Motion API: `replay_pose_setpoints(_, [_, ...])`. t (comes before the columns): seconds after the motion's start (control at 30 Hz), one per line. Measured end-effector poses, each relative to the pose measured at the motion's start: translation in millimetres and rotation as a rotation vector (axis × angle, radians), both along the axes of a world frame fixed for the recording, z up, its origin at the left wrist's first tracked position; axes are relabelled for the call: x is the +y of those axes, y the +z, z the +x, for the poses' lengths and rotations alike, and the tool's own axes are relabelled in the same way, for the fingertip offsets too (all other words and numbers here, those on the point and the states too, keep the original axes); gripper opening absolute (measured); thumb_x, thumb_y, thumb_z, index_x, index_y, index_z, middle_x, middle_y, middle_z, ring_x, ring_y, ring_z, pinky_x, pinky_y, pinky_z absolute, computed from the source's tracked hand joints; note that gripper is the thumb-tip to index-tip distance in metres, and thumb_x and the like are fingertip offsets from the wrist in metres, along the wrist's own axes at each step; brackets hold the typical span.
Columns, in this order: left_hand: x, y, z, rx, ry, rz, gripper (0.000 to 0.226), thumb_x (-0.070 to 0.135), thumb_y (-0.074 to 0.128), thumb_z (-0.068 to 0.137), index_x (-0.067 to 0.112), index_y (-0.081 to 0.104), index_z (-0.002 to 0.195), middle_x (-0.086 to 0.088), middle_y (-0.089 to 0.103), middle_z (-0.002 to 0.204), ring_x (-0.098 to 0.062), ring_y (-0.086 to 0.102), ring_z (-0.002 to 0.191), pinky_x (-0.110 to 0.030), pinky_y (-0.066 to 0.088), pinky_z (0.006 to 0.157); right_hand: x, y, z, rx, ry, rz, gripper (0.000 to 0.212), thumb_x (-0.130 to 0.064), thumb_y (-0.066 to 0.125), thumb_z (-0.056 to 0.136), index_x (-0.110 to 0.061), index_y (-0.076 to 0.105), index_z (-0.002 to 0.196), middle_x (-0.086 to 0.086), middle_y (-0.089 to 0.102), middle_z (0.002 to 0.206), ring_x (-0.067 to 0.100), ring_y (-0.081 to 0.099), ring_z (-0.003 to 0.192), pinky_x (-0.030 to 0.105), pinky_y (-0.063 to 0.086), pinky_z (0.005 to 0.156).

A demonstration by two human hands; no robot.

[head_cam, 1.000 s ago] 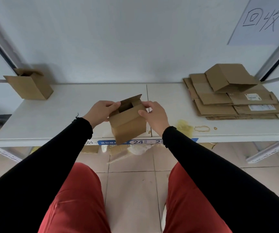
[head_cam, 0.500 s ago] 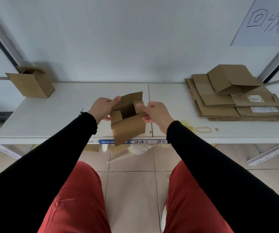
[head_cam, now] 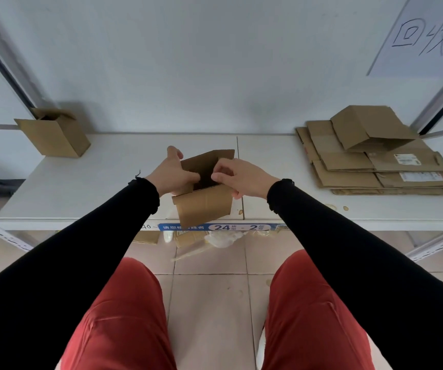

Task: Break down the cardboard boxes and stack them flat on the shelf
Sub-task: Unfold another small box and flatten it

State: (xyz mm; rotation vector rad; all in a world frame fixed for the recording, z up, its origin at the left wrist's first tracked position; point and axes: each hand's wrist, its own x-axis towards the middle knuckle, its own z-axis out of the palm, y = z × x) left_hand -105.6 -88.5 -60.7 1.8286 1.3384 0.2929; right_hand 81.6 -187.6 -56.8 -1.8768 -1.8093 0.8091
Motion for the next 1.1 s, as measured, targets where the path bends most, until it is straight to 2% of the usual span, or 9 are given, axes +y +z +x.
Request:
replay_pose_setpoints(0.13, [3.5, 12.3, -9.3, -0.161, -0.058, -0.126, 0.023, 0.015, 0.047, 0.096, 0.01, 0.058, 0.115, -0.007, 0.062, 0.101, -0.021, 0.061, 0.097, -0.03, 0.057, 0.073, -11.8, -8.4, 11.8, 0.186, -0.206, 0.108, 0.027, -0.042, 0.064, 0.097, -0.021, 0.051, 0.107, 0.012, 0.063, 0.101, 0.028, 0.073, 0.07, 0.038, 0.062, 0.07])
replay_pose_setpoints(0.23, [-0.4, 12.7, -13.8, -0.123, -0.206, -0.089, 0.033, 0.008, 0.039, 0.095, 0.01, 0.067, 0.114, -0.006, 0.068, 0.104, -0.021, 0.062, 0.099, -0.033, 0.055, 0.082, -18.7, -20.4, 15.0, 0.401, -0.375, 0.163, 0.032, -0.042, 0.071, 0.092, -0.022, 0.048, 0.103, 0.017, 0.061, 0.109, 0.028, 0.075, 0.071, 0.044, 0.063, 0.076])
replay_pose_setpoints(0.37, [-8.6, 10.1, -2.5, 0.004, -0.391, 0.159, 0.053, -0.001, 0.042, 0.091, 0.029, 0.061, 0.13, 0.0, 0.068, 0.113, -0.022, 0.062, 0.104, -0.031, 0.048, 0.086, -19.2, -33.1, 3.7, 0.435, -0.441, 0.321, 0.033, -0.042, 0.075, 0.086, -0.025, 0.049, 0.099, 0.011, 0.061, 0.102, 0.026, 0.072, 0.076, 0.041, 0.061, 0.071])
replay_pose_setpoints(0.5, [-5.3, 16.2, -0.2, 0.042, -0.365, 0.405, 0.056, 0.001, 0.034, 0.101, 0.033, 0.052, 0.143, 0.009, 0.062, 0.119, -0.009, 0.057, 0.079, -0.006, 0.039, 0.066, -14.1, -35.8, 3.7, 0.608, -0.57, 0.319, 0.029, -0.052, 0.057, 0.098, -0.023, 0.054, 0.099, 0.006, 0.058, 0.114, 0.026, 0.069, 0.097, 0.035, 0.061, 0.075])
replay_pose_setpoints(0.63, [-1.1, -7.1, -4.3, 0.199, -0.533, 0.438, 0.053, 0.006, 0.032, 0.105, 0.036, 0.049, 0.146, 0.004, 0.052, 0.145, -0.015, 0.053, 0.11, -0.013, 0.033, 0.082, -8.6, -51.3, 9.2, 0.955, -0.798, 0.095, 0.042, -0.054, 0.053, 0.099, -0.014, 0.054, 0.111, 0.006, 0.062, 0.112, 0.026, 0.067, 0.101, 0.034, 0.06, 0.078])
replay_pose_setpoints(0.73, [-3.5, -36.5, -3.8, 0.149, -0.56, 0.187, 0.044, 0.021, 0.035, 0.109, 0.04, 0.049, 0.145, 0.01, 0.043, 0.153, -0.014, 0.05, 0.127, -0.017, 0.032, 0.102, -7.7, -73.7, 15.7, 1.039, -0.928, 0.017, 0.034, -0.026, 0.066, 0.098, -0.007, 0.046, 0.116, 0.022, 0.063, 0.118, 0.029, 0.07, 0.095, 0.037, 0.061, 0.073])
replay_pose_setpoints(0.83, [-4.6, -65.7, -5.5, 0.161, -0.578, 0.054, 0.054, 0.015, 0.039, 0.106, 0.037, 0.035, 0.154, 0.012, 0.02, 0.165, -0.007, 0.013, 0.152, -0.022, 0.004, 0.12, -5.6, -91.7, 20.3, 1.076, -0.961, -0.023, 0.042, 0.0, 0.064, 0.094, -0.013, 0.037, 0.123, 0.025, 0.055, 0.122, 0.035, 0.068, 0.101, 0.041, 0.063, 0.073])
replay_pose_setpoints(0.97, [-4.2, -97.1, -8.3, 0.293, -0.571, 0.017, 0.068, 0.04, 0.038, 0.101, 0.032, 0.008, 0.161, 0.008, -0.01, 0.167, -0.005, -0.011, 0.152, -0.033, -0.003, 0.124, -1.8, -108.9, 24.8, 0.67, -0.799, -0.085, 0.042, 0.001, 0.058, 0.094, -0.016, 0.046, 0.13, 0.014, 0.062, 0.111, 0.029, 0.069, 0.096, 0.04, 0.063, 0.078])
replay_pose_setpoints(1.1, [-6.1, -126.4, 2.0, 0.429, -0.523, 0.159, 0.066, 0.054, 0.021, 0.106, 0.026, -0.002, 0.161, 0.0, -0.014, 0.167, -0.012, -0.015, 0.153, -0.041, -0.005, 0.125, -1.8, -119.9, 24.9, -0.24, -0.438, -0.03, 0.039, -0.015, 0.052, 0.097, -0.021, 0.054, 0.135, 0.005, 0.06, 0.125, 0.025, 0.049, 0.12, 0.033, 0.048, 0.088])
